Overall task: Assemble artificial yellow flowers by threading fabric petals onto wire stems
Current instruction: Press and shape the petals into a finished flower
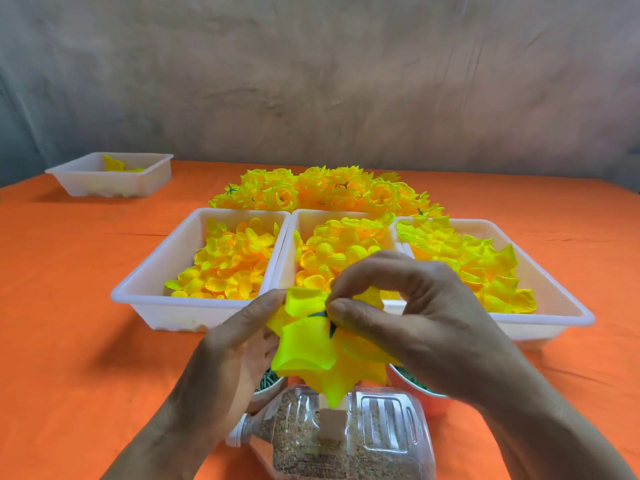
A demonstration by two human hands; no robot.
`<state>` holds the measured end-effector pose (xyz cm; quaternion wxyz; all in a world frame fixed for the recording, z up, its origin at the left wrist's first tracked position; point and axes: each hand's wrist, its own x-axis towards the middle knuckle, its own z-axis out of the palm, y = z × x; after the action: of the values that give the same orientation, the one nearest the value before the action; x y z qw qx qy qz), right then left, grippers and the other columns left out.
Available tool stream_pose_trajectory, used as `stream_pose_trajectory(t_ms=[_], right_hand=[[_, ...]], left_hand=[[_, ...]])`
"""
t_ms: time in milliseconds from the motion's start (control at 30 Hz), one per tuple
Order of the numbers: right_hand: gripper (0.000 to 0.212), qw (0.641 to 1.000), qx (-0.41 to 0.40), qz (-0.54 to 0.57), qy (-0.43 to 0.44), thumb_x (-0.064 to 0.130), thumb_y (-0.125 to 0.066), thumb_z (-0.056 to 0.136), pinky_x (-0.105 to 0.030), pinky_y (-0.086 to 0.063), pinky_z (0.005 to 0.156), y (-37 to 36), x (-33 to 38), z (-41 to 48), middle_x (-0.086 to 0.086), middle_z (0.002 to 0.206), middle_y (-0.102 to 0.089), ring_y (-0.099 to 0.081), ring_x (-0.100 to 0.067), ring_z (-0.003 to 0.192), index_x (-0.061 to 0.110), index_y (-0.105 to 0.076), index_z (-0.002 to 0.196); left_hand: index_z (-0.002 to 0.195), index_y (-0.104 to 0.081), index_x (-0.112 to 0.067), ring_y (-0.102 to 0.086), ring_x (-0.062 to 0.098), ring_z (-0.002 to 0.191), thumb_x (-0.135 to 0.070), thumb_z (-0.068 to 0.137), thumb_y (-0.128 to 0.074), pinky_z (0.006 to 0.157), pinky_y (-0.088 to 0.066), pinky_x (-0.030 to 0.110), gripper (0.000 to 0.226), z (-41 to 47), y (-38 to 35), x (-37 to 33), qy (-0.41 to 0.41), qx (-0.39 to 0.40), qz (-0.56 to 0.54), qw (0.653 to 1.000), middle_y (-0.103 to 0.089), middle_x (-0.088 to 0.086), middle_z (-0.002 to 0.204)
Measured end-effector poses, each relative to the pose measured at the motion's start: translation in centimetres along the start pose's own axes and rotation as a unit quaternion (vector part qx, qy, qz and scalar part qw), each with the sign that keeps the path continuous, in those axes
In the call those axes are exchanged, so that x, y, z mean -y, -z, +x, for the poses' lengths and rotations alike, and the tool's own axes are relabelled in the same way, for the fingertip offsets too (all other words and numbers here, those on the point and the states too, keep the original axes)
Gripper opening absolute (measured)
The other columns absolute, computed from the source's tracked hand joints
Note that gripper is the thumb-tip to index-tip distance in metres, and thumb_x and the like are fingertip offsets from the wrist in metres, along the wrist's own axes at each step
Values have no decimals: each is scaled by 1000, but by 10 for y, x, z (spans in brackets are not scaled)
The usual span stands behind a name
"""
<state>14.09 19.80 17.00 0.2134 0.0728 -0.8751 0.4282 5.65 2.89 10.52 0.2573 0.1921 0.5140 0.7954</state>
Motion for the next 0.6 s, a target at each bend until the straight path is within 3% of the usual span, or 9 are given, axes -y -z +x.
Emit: stream_pose_trajectory(t_ms=[67,167,300,367,433,500,600], right_hand=[[8,998,-12,54,8,36,-70,72,-41,-49,85,8,11,10,8,85,-70,-65,-9,87,30,-73,77],[6,980,-50,191,8,25,-72,72,-32,-54,69,23,25,25,1,74,-72,-66,-11,69,20,-75,75],[6,934,-132,330,-31,17,-73,69,-34,-46,53,37,19,50,-11,70,-66,-58,-25,61,14,-74,74],[21,896,-146,411,-77,15,-72,68,-38,-45,61,35,4,63,-20,79,-63,-56,-29,69,5,-71,87],[26,852,-139,486,-139,6,-56,83,-42,-46,78,27,-13,70,-24,96,-63,-57,-33,87,-6,-65,104],[27,794,-113,566,-193,5,-47,89,-40,-49,87,16,-32,70,-20,101,-70,-64,-31,94,0,-73,97],[28,751,-64,623,-210,7,-52,82,-37,-58,76,-1,-49,67,-16,98,-74,-72,-26,86,8,-79,83]], left_hand=[[100,-75,-11,-70,30,101,-54,53,-88,90,-48,45,65,4,-1,-3,-12,-33,-32,999,-71,14,112],[99,-77,-17,-64,34,117,-58,75,-59,106,-39,51,50,11,3,-7,-3,-62,-8,998,-69,16,120],[98,-78,-15,-68,26,109,-65,74,-54,98,-42,43,60,21,8,-12,8,-71,31,997,-72,16,111],[98,-78,-15,-70,26,105,-59,80,-53,95,-44,43,54,28,7,-16,10,-82,40,996,-73,15,109],[94,-80,-16,-72,24,100,-53,77,-55,92,-46,41,47,36,5,-21,16,-90,52,995,-74,13,105],[92,-80,-18,-73,22,94,-49,71,-61,91,-47,41,42,43,-1,-27,19,-88,60,994,-75,12,102],[96,-80,-18,-73,24,95,-38,62,-72,97,-50,43,40,50,-11,-34,28,-69,65,995,-74,13,105]])
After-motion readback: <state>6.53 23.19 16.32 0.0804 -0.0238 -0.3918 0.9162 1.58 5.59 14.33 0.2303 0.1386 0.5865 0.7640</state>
